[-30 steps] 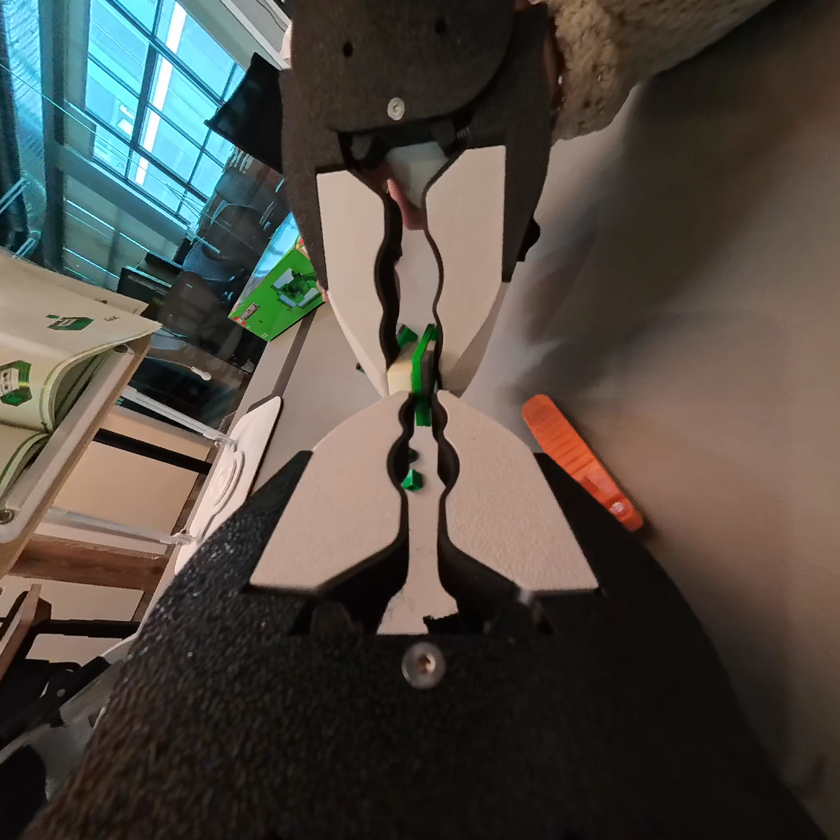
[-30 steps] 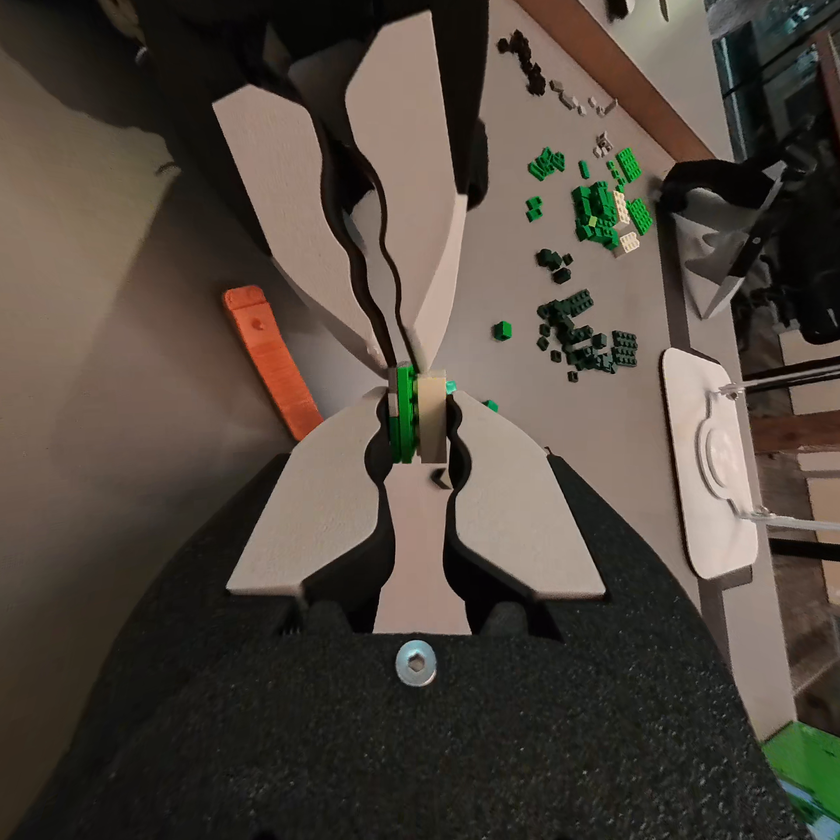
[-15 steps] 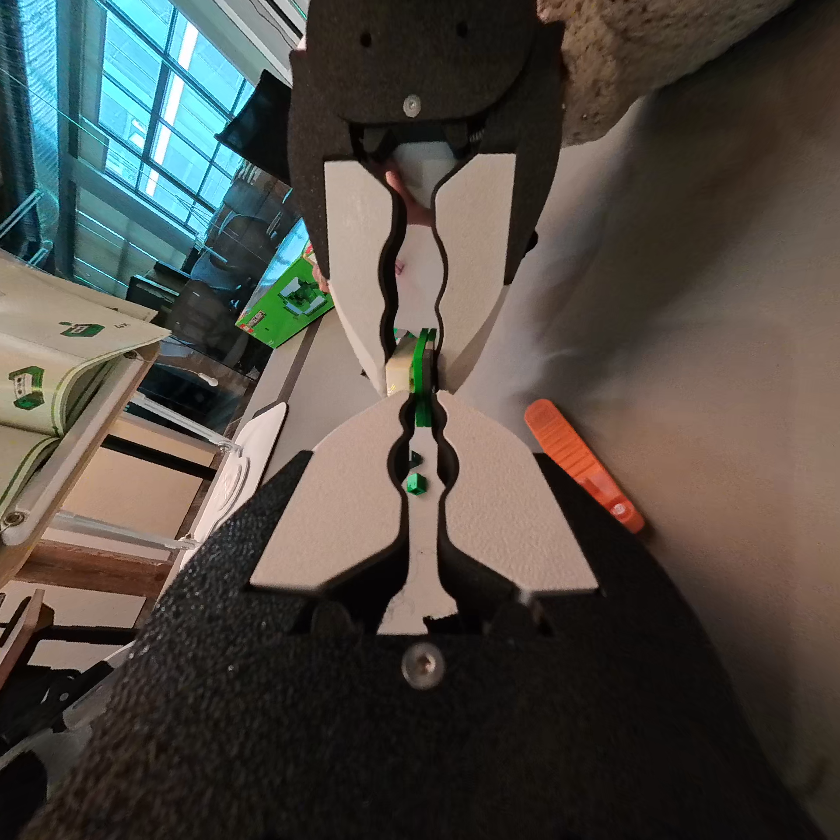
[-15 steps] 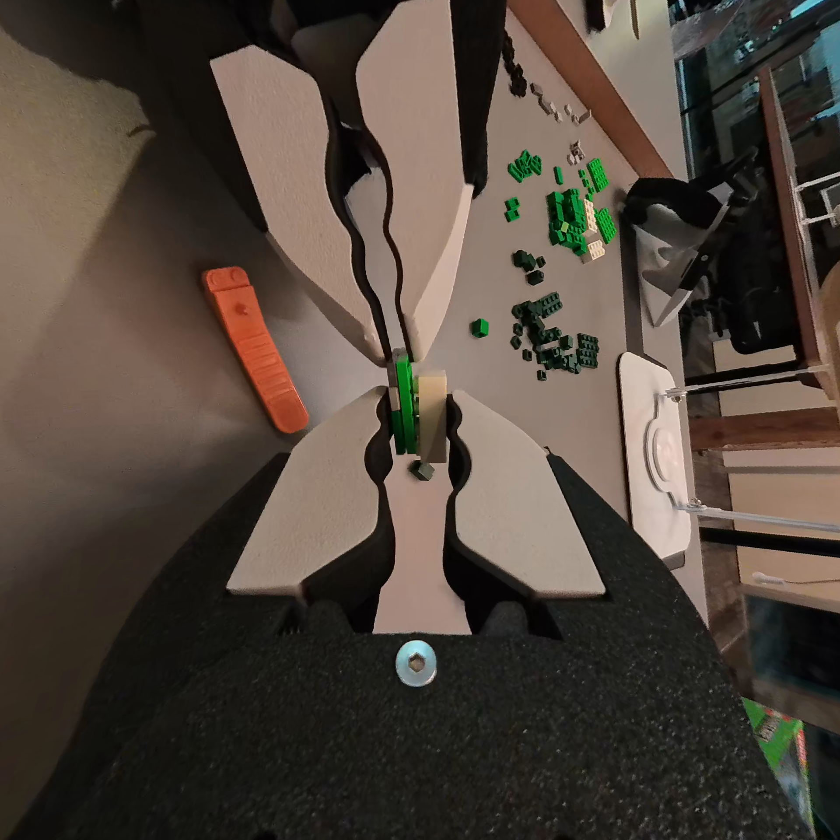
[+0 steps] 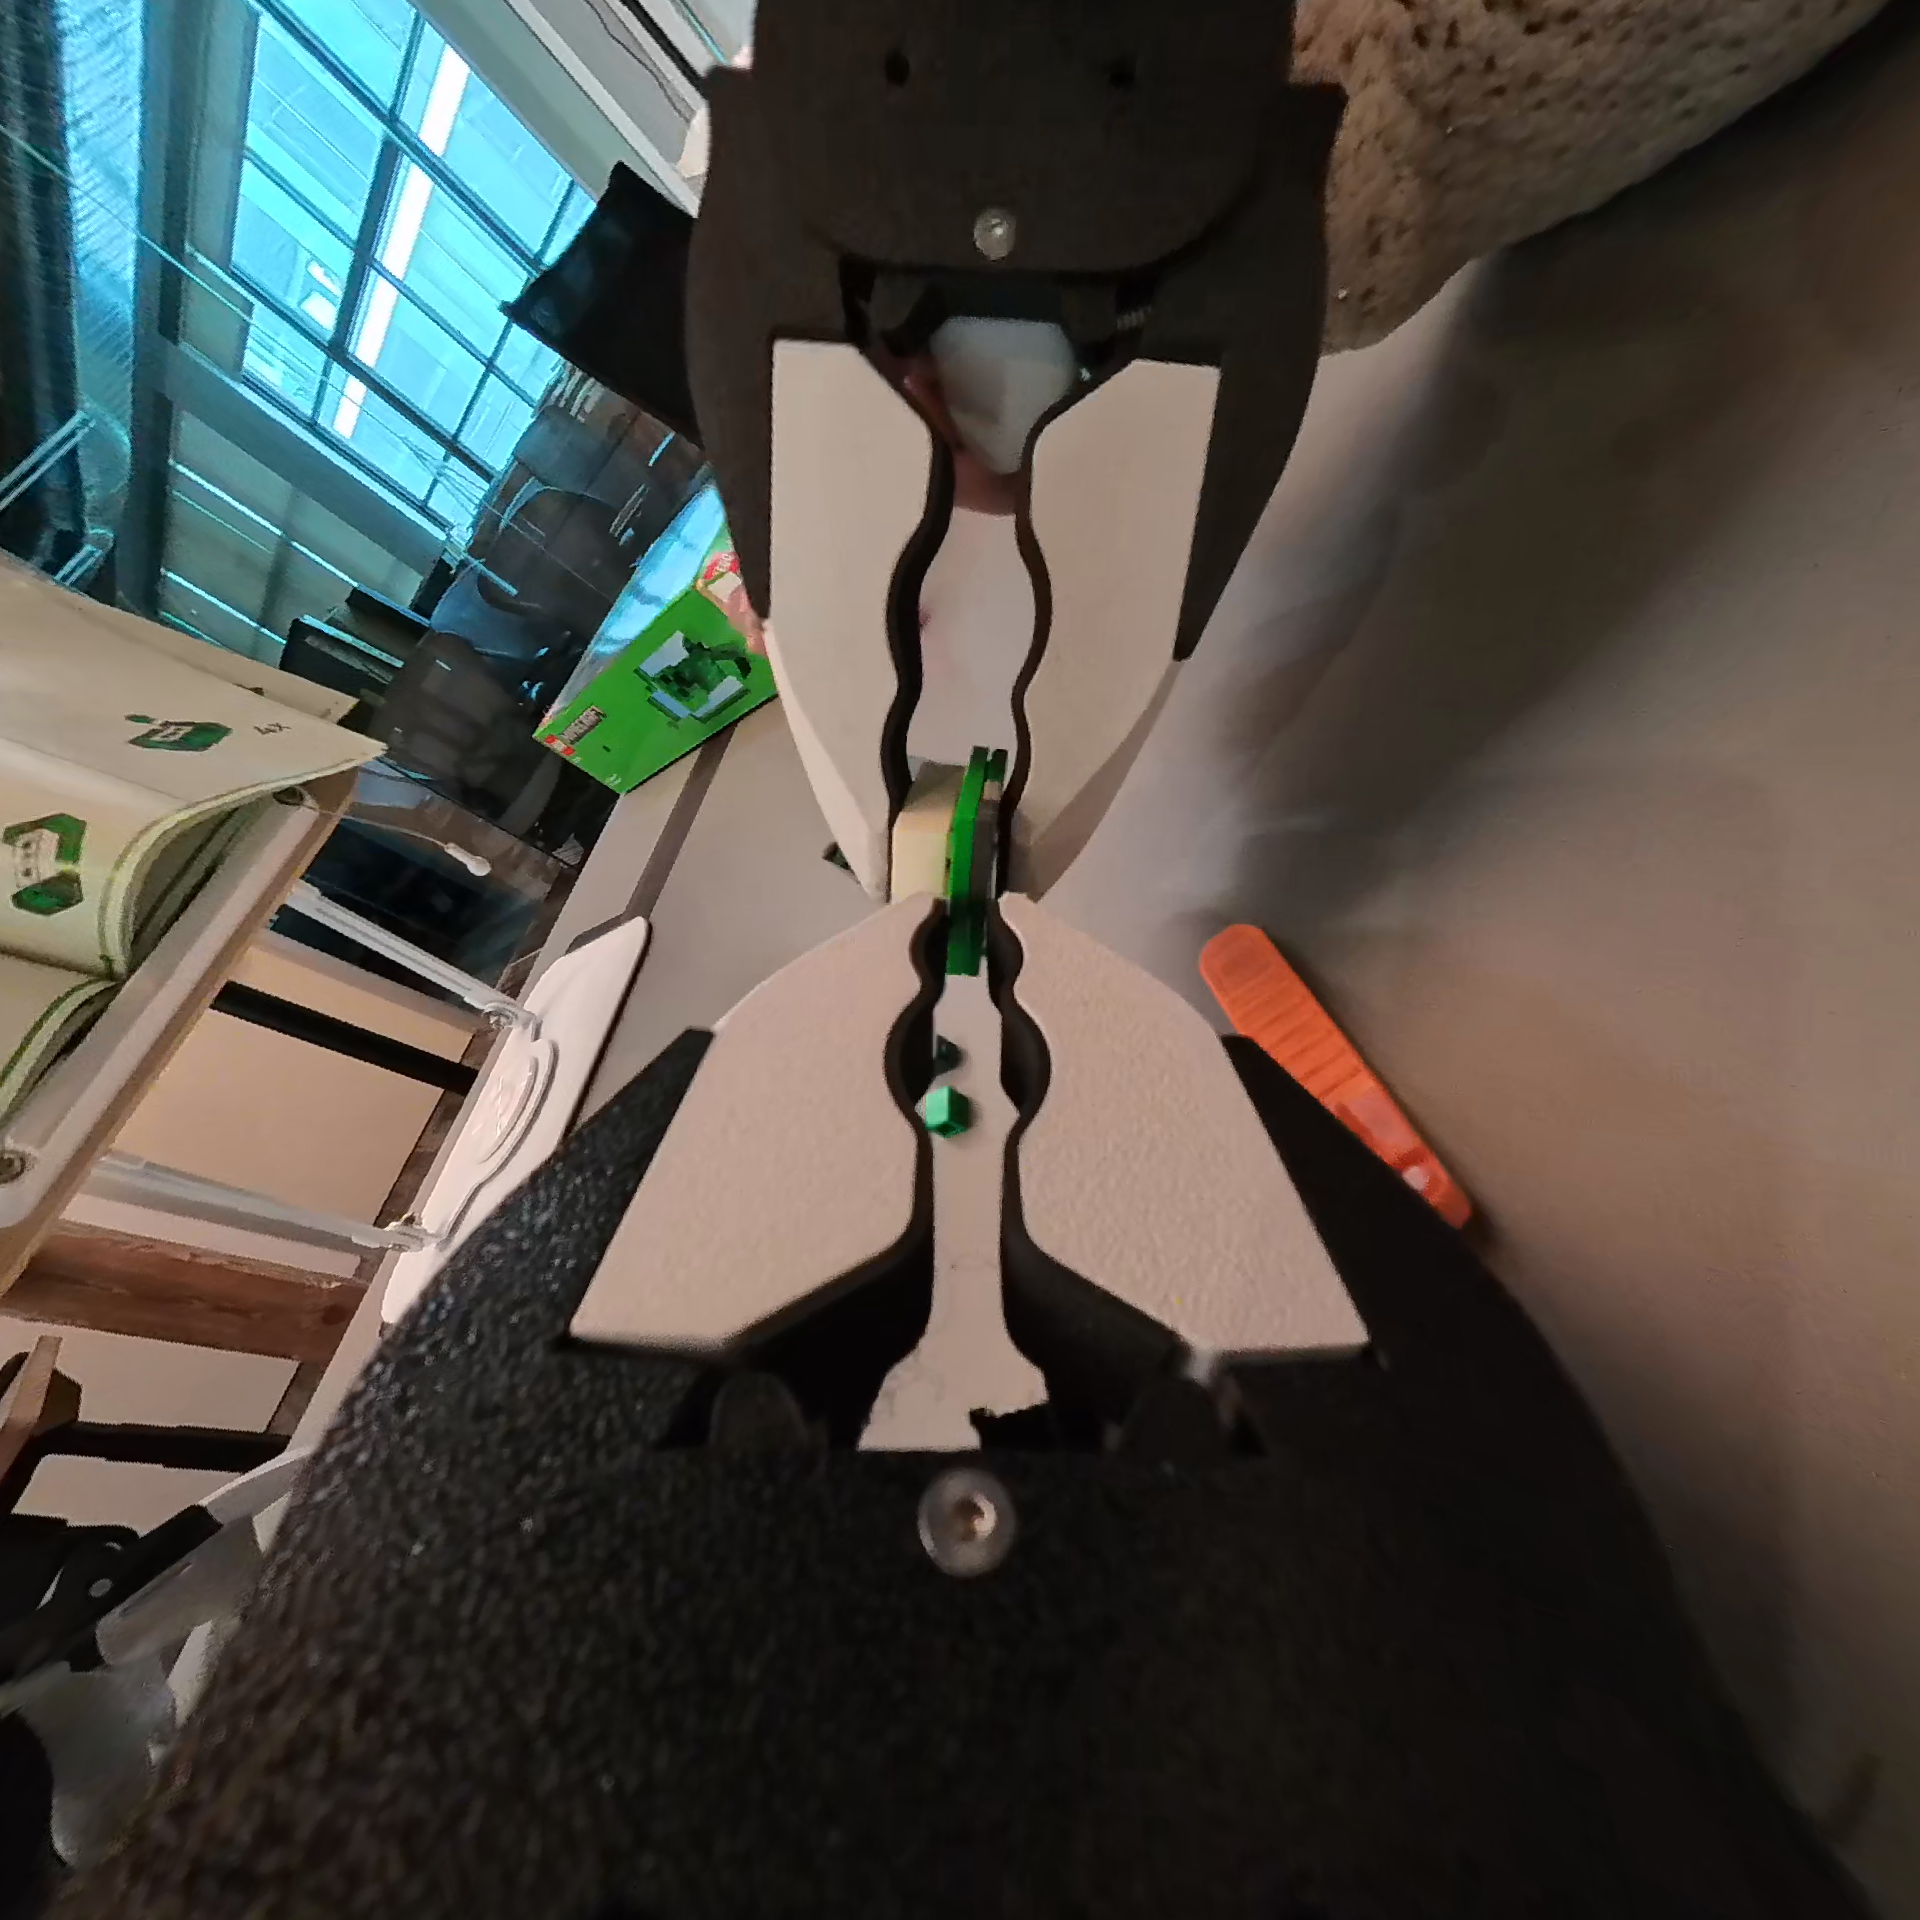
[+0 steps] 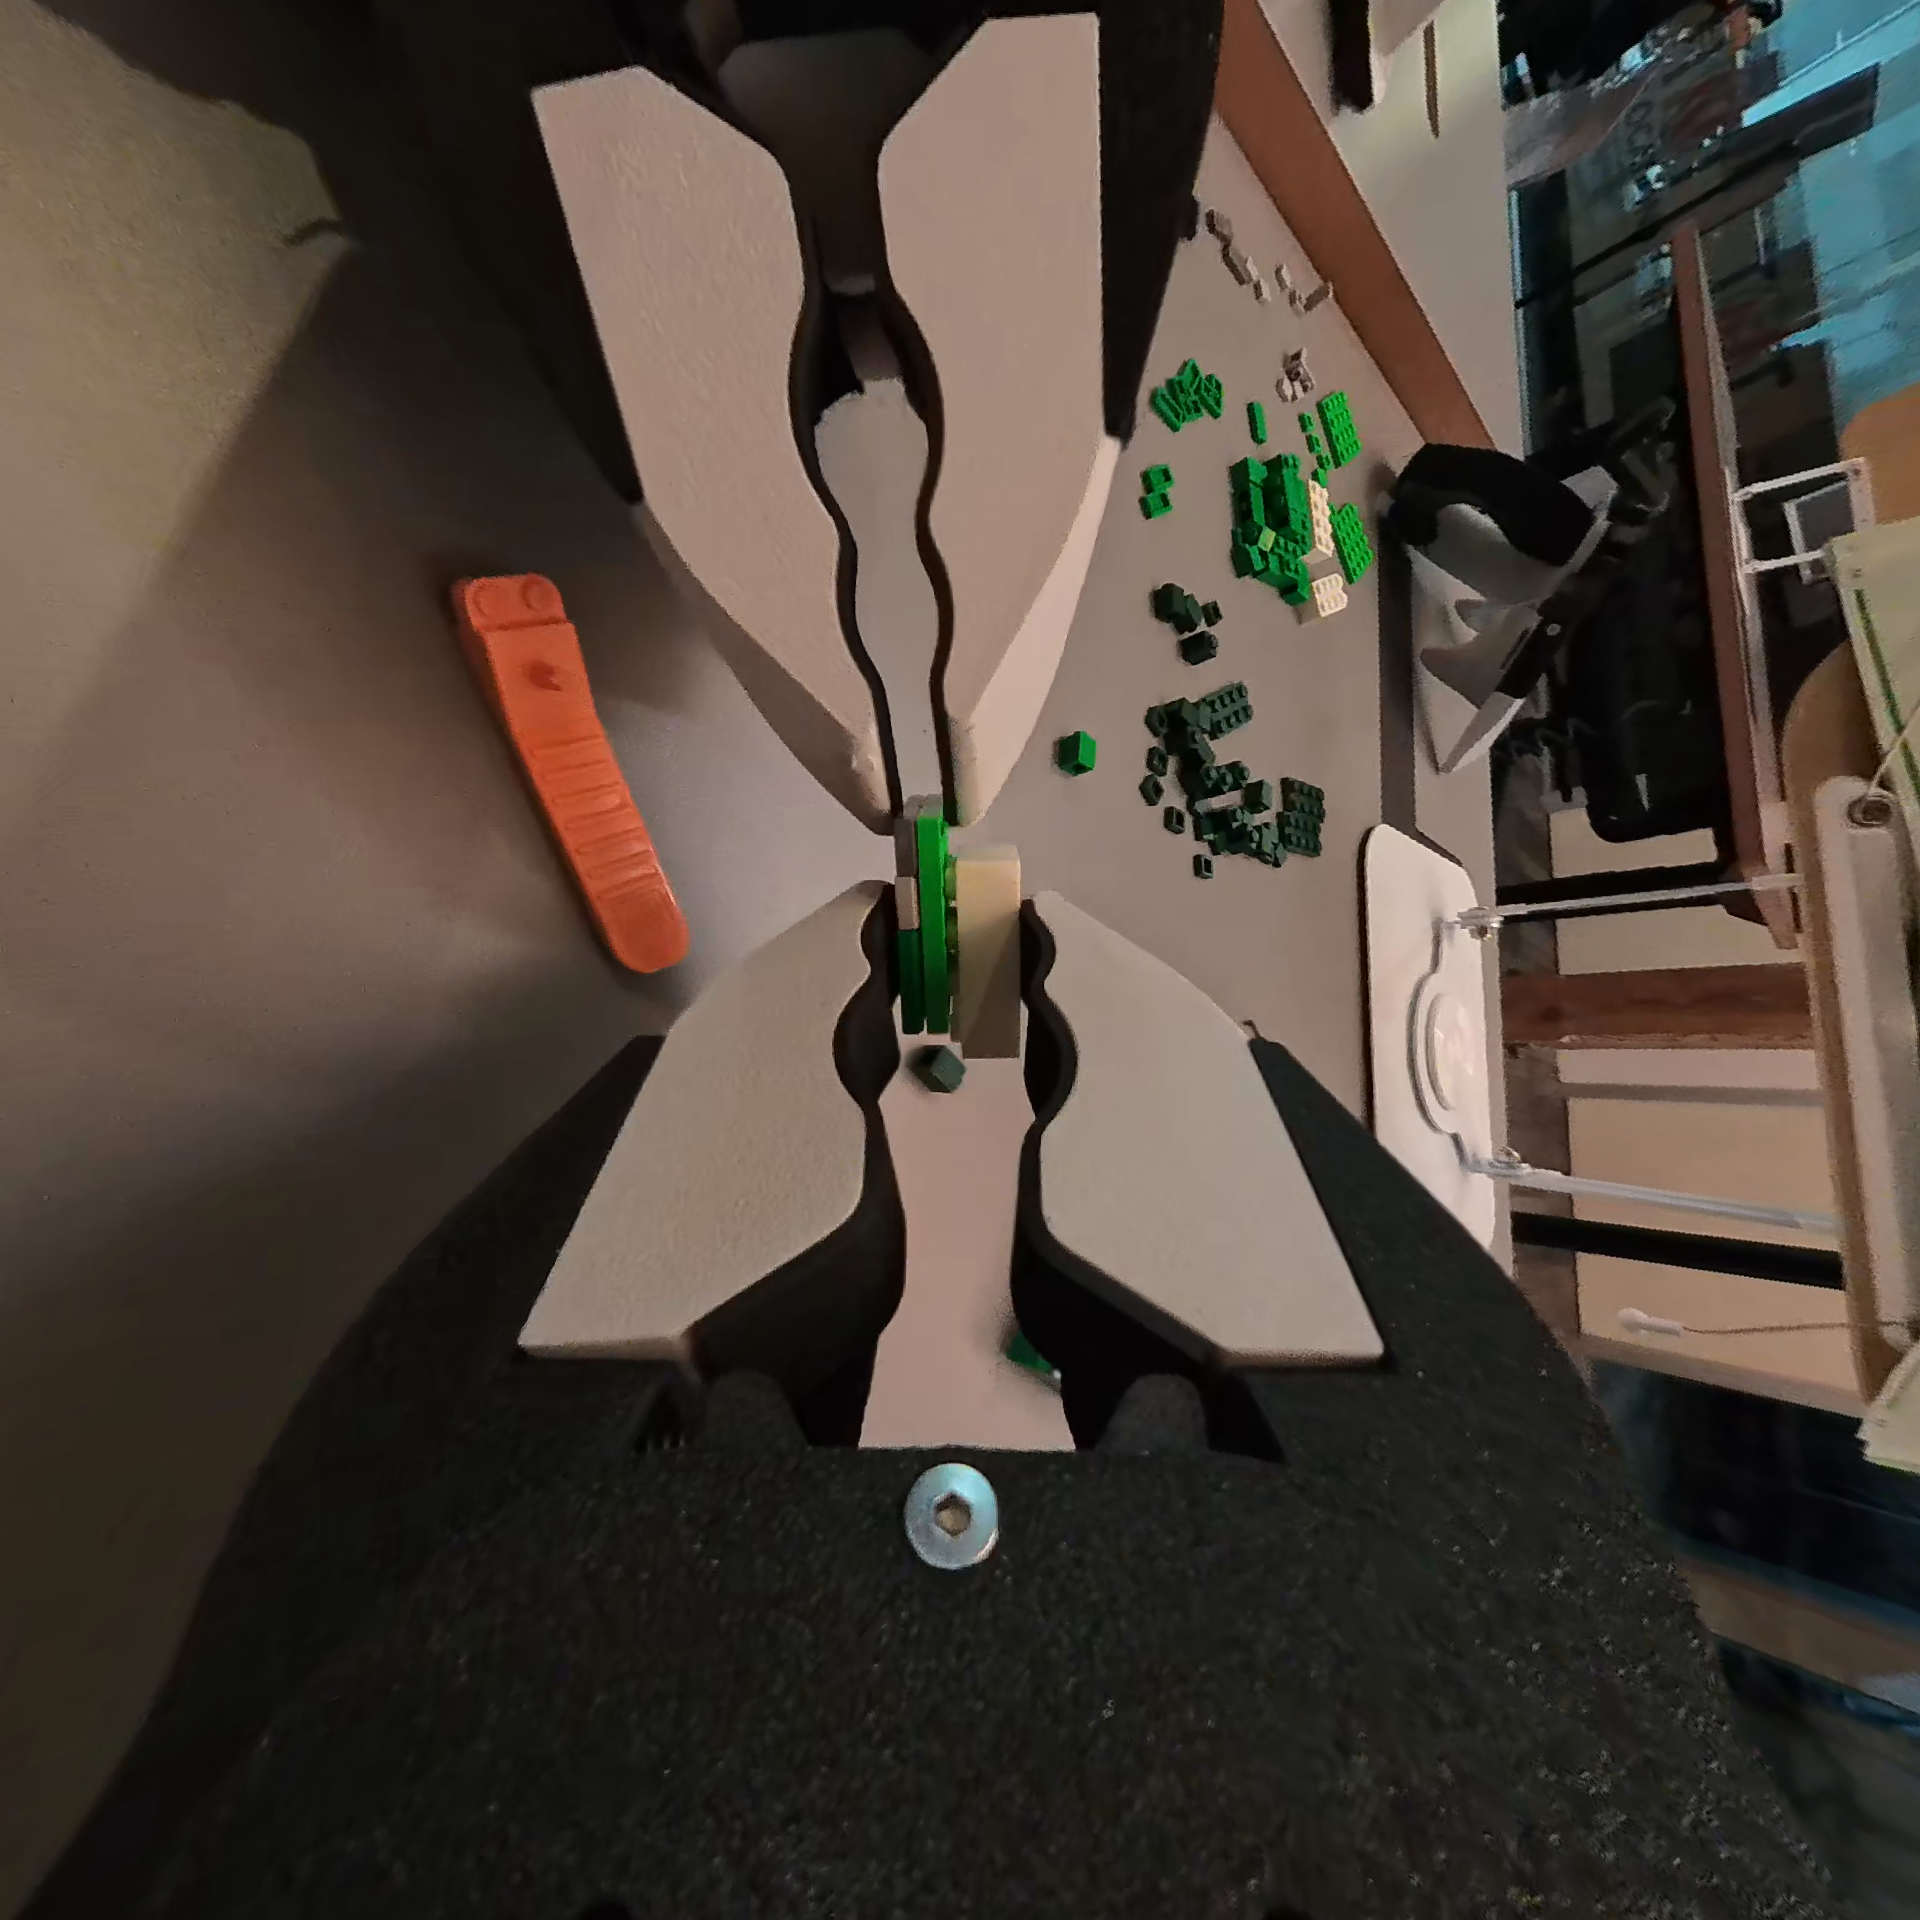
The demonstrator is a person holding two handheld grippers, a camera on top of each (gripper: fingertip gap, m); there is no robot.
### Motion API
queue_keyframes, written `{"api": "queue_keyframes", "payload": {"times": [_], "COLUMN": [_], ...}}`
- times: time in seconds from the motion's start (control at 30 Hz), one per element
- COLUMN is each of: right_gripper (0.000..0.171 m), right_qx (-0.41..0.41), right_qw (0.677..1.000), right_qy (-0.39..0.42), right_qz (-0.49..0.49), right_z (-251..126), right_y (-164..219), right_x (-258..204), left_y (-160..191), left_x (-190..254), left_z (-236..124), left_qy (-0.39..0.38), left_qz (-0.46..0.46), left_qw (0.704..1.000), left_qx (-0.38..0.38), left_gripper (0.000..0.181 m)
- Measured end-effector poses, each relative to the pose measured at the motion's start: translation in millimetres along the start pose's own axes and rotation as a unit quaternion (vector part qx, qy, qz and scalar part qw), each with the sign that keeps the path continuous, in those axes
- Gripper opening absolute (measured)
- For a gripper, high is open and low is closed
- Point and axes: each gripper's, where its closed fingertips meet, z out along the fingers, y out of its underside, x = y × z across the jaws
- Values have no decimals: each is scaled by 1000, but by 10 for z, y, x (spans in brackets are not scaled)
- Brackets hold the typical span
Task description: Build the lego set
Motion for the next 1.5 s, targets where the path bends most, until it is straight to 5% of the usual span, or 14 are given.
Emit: {"api": "queue_keyframes", "payload": {"times": [0.17, 0.43, 1.5], "right_gripper": [20, 20, 26], "right_qx": [0, -6, -7], "right_qw": [1000, 1000, 999], "right_qy": [-1, -23, -33], "right_qz": [0, 3, 23], "right_z": [3, 22, 115], "right_y": [-15, -18, -32], "right_x": [-4, -60, -97], "left_y": [-29, -24, 64], "left_x": [-130, 14, 37], "left_z": [5, 36, 8], "left_qy": [-43, -15, 22], "left_qz": [-20, 22, 2], "left_qw": [999, 1000, 999], "left_qx": [5, 0, -25], "left_gripper": [42, 23, 15]}}
